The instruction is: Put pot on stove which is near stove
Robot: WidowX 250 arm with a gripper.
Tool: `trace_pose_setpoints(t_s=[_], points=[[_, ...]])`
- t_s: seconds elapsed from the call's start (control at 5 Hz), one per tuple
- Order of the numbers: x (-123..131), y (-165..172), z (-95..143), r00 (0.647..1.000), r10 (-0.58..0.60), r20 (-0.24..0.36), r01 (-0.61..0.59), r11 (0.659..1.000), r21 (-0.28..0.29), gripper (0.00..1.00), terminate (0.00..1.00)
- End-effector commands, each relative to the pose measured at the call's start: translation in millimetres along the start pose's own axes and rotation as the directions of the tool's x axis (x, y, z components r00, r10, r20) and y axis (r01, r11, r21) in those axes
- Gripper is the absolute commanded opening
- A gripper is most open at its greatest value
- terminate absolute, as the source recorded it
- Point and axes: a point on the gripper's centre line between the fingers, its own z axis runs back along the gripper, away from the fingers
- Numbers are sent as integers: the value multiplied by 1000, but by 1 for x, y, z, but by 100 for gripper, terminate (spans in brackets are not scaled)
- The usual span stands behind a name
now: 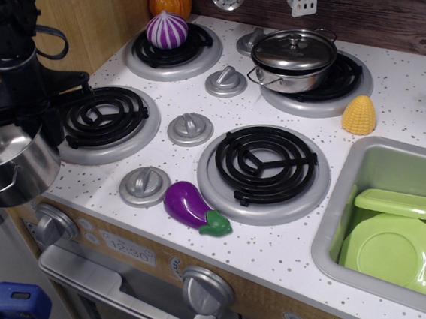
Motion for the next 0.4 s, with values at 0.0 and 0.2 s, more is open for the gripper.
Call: trace_pose_setpoints(t_s=[0.0, 0.2], points=[[13, -24, 17, 993, -57, 105, 64, 996, -65, 0, 0], [20, -36, 12, 988, -90, 125, 104, 988, -111, 0, 0]])
